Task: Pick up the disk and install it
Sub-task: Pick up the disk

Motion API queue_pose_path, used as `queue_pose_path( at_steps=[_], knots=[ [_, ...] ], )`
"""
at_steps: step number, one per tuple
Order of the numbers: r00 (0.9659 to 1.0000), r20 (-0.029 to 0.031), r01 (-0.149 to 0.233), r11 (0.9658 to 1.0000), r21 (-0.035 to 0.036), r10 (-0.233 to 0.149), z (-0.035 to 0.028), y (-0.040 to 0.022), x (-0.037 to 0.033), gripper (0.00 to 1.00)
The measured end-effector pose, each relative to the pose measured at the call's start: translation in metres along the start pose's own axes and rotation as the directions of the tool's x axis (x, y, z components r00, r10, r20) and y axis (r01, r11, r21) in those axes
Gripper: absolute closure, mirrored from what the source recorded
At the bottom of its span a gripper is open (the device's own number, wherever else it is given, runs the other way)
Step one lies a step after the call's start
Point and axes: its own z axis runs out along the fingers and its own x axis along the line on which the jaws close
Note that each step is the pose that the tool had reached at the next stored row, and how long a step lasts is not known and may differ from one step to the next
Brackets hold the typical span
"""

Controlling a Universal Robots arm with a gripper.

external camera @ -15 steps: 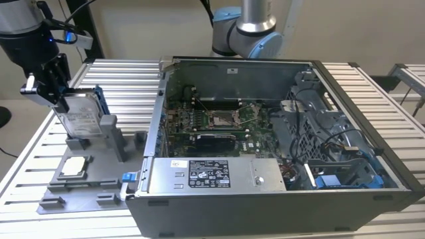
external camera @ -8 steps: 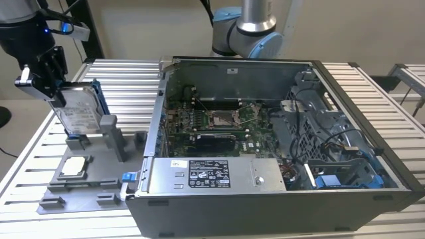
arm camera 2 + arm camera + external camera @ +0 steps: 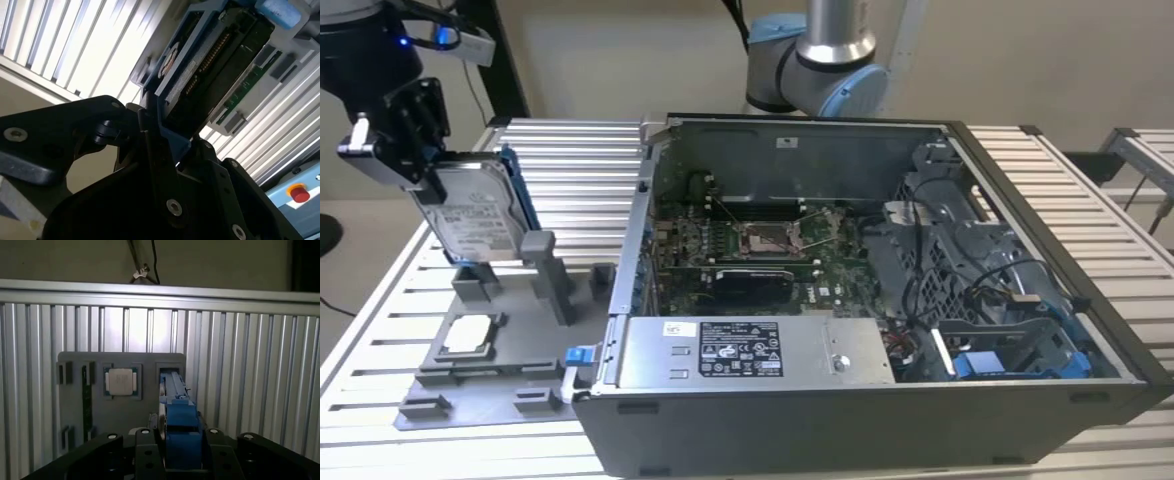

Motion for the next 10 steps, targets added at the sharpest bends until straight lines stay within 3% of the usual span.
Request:
queue_pose_path(
  at_steps=[10],
  knots=[
    [1.0000, 0.0001, 0.000, 1.0000, 0.0000, 0.000, -0.0189, -0.0001, -0.0005, 1.00]
  ],
)
